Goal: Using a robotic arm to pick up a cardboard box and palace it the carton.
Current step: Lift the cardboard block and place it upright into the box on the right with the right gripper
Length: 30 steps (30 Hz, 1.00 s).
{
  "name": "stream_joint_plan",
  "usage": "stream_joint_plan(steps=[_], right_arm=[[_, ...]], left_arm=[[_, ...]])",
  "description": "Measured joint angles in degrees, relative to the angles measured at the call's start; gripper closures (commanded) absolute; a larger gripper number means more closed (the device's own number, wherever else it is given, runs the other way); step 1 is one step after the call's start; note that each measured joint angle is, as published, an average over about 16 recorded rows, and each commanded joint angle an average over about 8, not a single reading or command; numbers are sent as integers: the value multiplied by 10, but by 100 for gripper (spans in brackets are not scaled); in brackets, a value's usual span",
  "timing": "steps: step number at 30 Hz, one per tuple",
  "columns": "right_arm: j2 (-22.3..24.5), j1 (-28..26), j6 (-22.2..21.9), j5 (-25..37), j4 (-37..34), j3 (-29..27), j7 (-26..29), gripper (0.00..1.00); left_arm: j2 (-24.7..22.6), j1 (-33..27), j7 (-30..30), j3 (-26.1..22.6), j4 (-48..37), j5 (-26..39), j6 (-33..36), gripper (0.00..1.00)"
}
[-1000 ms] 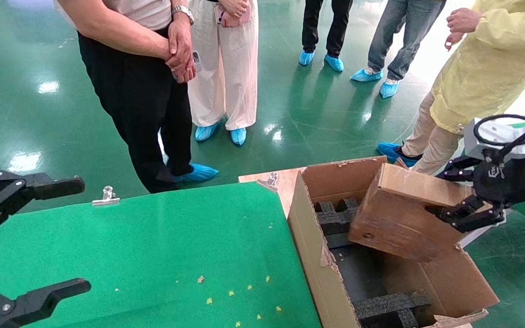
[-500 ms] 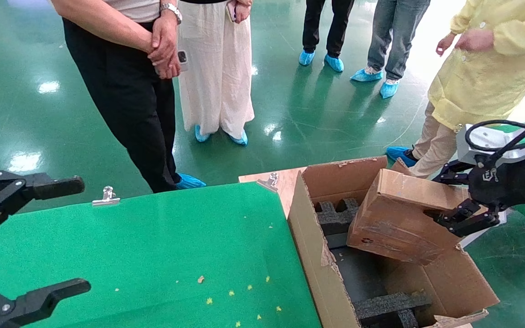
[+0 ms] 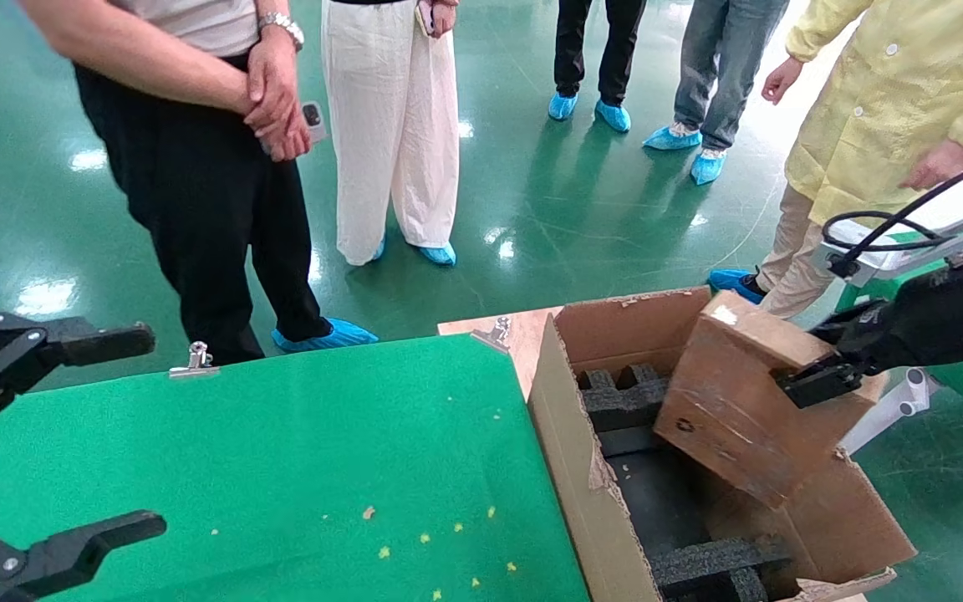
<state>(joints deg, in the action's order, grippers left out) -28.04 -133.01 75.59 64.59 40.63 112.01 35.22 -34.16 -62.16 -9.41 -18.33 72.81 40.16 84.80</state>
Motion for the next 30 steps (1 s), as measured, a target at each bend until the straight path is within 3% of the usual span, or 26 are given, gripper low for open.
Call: stream_joint_plan(steps=[7, 20, 30], right_arm=[[1, -2, -21, 16, 12, 11, 81, 100], [-4, 7, -42, 17, 13, 17, 133, 100], [-10, 20, -86, 47, 56, 37, 259, 100]], left_arm=[[0, 0, 0, 0, 0, 0, 0, 0], [0, 0, 0, 0, 0, 0, 0, 0], [0, 0, 0, 0, 0, 0, 0, 0]])
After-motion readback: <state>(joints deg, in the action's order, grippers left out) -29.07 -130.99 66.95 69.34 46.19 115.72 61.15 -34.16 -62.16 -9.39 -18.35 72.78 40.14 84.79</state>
